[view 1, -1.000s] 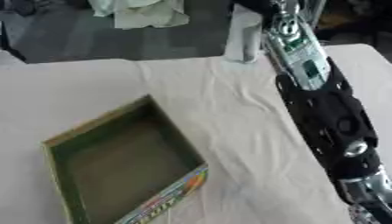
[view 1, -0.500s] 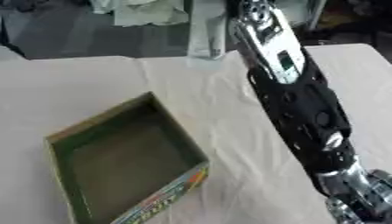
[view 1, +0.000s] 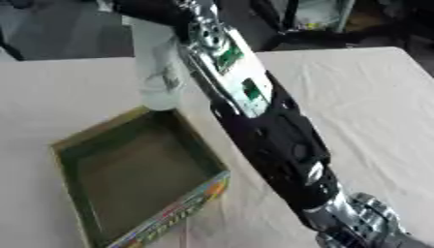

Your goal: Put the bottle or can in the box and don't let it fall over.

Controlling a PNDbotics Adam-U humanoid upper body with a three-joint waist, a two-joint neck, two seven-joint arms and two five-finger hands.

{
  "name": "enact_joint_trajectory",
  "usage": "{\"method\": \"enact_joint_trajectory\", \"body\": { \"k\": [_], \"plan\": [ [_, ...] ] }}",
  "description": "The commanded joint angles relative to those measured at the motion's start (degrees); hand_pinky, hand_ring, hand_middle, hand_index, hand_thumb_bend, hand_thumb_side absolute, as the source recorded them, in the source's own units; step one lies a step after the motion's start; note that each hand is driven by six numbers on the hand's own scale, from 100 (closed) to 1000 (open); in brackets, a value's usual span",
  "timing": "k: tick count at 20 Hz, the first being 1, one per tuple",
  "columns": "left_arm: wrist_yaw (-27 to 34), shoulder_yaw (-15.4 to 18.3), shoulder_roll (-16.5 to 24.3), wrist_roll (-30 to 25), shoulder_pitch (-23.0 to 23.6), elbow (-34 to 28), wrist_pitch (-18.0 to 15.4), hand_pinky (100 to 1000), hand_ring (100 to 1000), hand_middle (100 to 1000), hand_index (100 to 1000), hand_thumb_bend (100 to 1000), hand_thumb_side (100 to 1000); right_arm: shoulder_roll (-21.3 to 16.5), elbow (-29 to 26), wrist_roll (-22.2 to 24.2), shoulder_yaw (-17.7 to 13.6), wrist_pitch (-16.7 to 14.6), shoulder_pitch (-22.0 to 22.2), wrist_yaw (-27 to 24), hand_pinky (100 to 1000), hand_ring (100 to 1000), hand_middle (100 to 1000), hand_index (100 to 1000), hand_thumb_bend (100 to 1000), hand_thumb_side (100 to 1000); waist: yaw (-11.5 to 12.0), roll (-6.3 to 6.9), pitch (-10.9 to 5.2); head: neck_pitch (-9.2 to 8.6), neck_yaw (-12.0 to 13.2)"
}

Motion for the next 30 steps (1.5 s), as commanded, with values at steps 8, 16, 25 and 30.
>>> {"method": "enact_joint_trajectory", "body": {
  "k": [8,16,25,30],
  "plan": [
    [-0.02,0.36,1.79,0.17,-0.19,-0.90,-0.16,797,771,699,747,572,758,2.91,0.67,-0.08,2.91,-2.55,1.87,3.90,100,148,217,289,317,100,0.49,0.07,-0.64,-0.34,-0.13],
    [0.06,0.38,1.39,0.27,-0.50,-0.95,-0.16,796,770,697,747,575,757,3.98,5.29,-0.64,4.39,-9.58,3.30,3.96,100,197,266,320,309,100,0.89,0.22,0.34,-1.22,-0.62],
    [0.08,0.54,1.32,0.52,-0.46,-0.92,-0.22,796,769,696,746,577,755,3.66,11.31,0.79,5.22,-12.98,5.01,4.79,100,350,432,433,357,100,0.51,0.40,0.92,-1.24,-0.34],
    [0.03,0.59,1.28,0.58,-0.54,-0.95,-0.25,796,769,696,746,578,755,3.66,15.46,1.86,5.65,-14.33,5.87,5.80,157,384,462,457,418,100,0.23,0.48,1.01,-1.47,-0.25]
  ]
}}
